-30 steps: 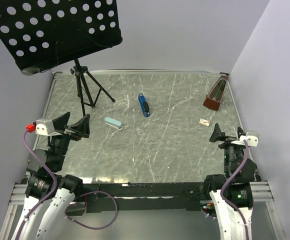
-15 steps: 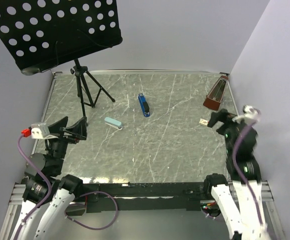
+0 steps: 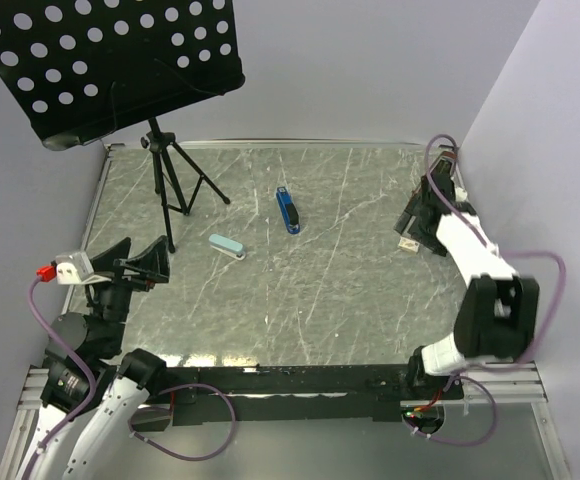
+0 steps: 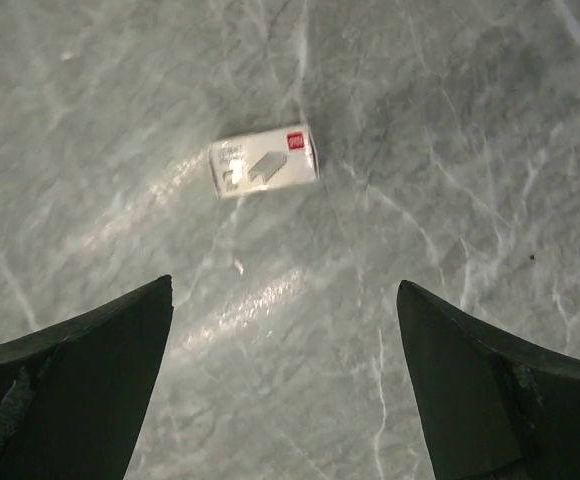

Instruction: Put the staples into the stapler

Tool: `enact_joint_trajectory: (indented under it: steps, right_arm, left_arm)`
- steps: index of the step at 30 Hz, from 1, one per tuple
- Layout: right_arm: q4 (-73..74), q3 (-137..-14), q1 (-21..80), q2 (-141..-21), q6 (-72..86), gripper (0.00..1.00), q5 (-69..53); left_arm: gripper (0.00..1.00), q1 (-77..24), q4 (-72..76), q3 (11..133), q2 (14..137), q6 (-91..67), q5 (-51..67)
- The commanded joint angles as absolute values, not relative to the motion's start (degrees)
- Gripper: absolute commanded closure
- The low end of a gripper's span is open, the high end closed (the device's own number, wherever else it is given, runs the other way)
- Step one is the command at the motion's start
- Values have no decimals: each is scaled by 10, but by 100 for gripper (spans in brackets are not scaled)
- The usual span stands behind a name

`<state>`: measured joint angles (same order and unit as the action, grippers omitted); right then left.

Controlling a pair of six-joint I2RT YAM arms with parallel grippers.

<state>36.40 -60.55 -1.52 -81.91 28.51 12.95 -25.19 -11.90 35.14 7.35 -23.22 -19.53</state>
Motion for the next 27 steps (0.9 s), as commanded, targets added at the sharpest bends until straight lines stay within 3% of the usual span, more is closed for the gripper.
enact_joint_trajectory:
  steps: [1, 8, 20, 27]
  right_arm:
    - [393, -694, -21, -920, 272, 0, 118]
    - [391, -747, -28, -1026, 258, 0, 116]
    - [373, -751, -54, -1089, 229, 1, 86]
    - [360, -752, -57, -1105, 214, 12, 62]
  left_arm:
    - [1, -255, -112, 352, 65, -226, -210]
    - [1, -255, -109, 352, 65, -222, -209]
    - [1, -256, -108, 352, 70, -221, -205]
    - [1, -255, -111, 353, 71, -220, -206]
